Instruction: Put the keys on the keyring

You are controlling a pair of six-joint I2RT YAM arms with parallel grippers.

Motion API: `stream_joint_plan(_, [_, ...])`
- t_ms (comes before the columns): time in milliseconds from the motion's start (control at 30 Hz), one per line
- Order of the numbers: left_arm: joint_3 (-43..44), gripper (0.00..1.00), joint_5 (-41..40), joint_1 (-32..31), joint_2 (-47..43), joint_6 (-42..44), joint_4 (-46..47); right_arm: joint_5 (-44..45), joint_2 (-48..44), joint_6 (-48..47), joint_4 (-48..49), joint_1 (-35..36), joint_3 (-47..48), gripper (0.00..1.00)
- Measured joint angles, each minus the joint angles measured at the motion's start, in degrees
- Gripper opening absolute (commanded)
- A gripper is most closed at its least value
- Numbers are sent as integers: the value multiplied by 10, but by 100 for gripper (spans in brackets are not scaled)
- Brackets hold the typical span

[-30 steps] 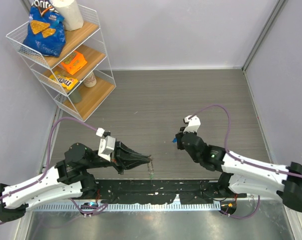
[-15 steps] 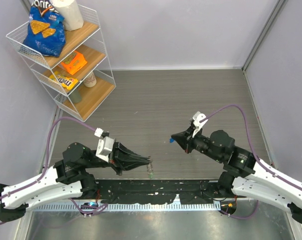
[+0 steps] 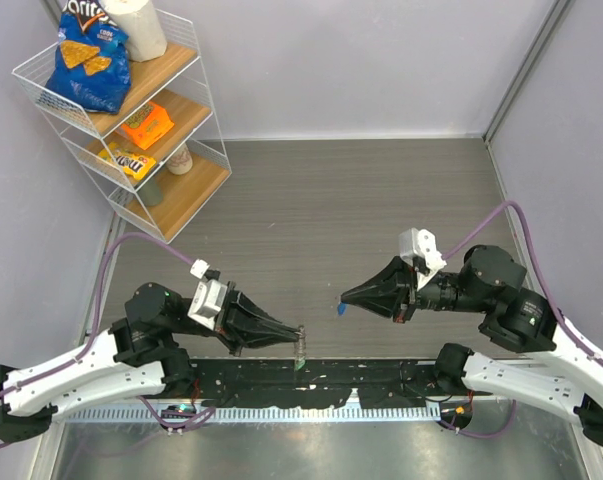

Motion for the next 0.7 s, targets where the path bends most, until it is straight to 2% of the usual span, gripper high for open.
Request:
stream_joint_plan(333, [8,0,31,0,16,-12,21,-130,50,-2,13,0,25,5])
stream_joint_plan(700, [14,0,37,0,38,-15,35,-170,98,-6,32,27,56,6])
